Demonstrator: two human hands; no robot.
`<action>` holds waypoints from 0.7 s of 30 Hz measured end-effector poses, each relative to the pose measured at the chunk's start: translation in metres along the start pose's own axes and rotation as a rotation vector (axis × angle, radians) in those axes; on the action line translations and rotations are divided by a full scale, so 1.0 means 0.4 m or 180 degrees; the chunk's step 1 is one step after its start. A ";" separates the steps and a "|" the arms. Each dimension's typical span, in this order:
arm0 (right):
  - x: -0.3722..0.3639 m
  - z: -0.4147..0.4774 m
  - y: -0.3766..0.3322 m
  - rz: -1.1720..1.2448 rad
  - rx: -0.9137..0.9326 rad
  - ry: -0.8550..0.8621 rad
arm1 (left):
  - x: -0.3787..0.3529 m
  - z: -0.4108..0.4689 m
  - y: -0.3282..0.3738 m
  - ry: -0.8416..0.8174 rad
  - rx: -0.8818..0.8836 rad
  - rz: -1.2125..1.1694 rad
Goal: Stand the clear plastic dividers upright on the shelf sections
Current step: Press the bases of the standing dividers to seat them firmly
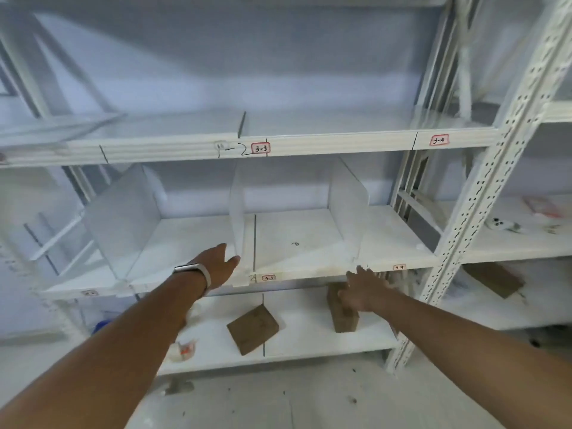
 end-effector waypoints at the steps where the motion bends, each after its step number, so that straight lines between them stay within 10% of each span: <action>1: 0.006 -0.024 -0.004 0.0046 -0.0002 0.0056 | 0.009 -0.023 -0.016 0.0020 0.0033 0.0024; 21: 0.004 -0.400 0.131 0.0263 0.0342 0.0423 | 0.004 -0.415 0.066 0.0221 0.0458 -0.0994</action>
Point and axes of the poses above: each hand's wrist, its own z-axis towards the middle knuckle, its own x-axis out of the back of the hand, y = z × x, the point moved 4 cm from there along z, towards the middle knuckle, and after that the axes turned 14 degrees about z, right-handed, at the moved point
